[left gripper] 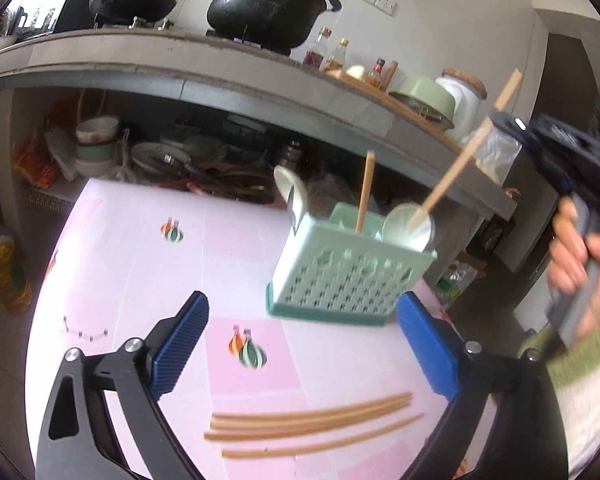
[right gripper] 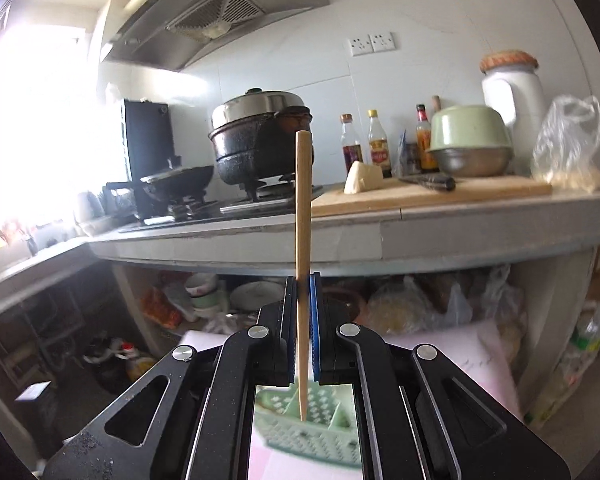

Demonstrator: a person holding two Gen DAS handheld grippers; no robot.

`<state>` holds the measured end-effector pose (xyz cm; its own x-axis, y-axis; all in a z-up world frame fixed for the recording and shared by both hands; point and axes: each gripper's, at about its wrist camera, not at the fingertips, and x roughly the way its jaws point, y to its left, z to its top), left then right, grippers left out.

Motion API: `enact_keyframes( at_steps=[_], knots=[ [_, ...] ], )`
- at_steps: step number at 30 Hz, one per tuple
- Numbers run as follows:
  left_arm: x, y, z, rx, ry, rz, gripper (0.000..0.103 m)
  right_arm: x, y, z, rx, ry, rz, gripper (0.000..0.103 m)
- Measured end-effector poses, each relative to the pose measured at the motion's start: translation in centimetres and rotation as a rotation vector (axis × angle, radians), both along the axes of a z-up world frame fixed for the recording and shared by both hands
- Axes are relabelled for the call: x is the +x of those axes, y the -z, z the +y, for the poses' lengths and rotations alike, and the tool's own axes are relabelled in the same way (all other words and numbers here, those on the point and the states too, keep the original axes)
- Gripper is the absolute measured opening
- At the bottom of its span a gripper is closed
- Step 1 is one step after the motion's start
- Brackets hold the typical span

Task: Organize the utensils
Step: 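Insert the right tool's chopstick into the green holder and open the right tool, then move the left tool to the chopstick bundle and close on one chopstick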

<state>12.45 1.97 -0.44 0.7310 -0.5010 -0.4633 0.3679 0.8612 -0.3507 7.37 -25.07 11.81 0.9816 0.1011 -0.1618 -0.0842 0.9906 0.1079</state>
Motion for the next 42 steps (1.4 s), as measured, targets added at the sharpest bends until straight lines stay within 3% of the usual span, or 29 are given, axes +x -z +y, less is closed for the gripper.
enact_keyframes(
  at_steps=[5,10,13,18,23,25,27,35,37,42],
  knots=[
    [-1.7,2.0,0.1,0.037,0.007,0.021,0.096,4.5,2.2,1.9,-0.11,0.013,0.06,0.004],
    [-2.5,3.9,0.4,-0.002,0.025,0.085,0.097,7.4,6.0,3.5,-0.219,0.017,0.152,0.004],
    [-2.8,4.7,-0.1,-0.018,0.048,0.108,0.097,8.5,7.6,4.0,-0.241,0.011,0.202,0.004],
    [-3.4,5.4,-1.2,0.031,0.071,0.093,0.097,9.3,9.1,4.3,-0.264,0.01,0.264,0.005],
    [-3.6,5.5,-1.4,0.034,0.07,0.092,0.097,9.3,9.3,3.6,-0.224,0.006,0.303,0.009],
    [-3.4,5.5,-1.3,0.032,0.064,0.097,0.097,8.9,9.0,3.3,-0.192,-0.001,0.307,0.025],
    [-3.4,5.6,-1.1,0.028,0.056,0.108,0.097,8.5,8.5,2.8,-0.156,-0.007,0.296,0.032],
    [-4.1,5.5,-1.3,0.046,0.069,0.119,0.097,3.7,6.8,-0.3,0.022,-0.003,0.264,0.045],
    [-4.5,5.7,-1.6,0.057,0.079,0.127,0.097,1.3,7.2,-1.1,0.088,-0.02,0.264,0.053],
    [-5.2,6.9,-3.1,0.168,0.114,0.144,0.097,-3.5,11.5,-2.4,0.224,-0.034,0.377,0.055]
  ],
)
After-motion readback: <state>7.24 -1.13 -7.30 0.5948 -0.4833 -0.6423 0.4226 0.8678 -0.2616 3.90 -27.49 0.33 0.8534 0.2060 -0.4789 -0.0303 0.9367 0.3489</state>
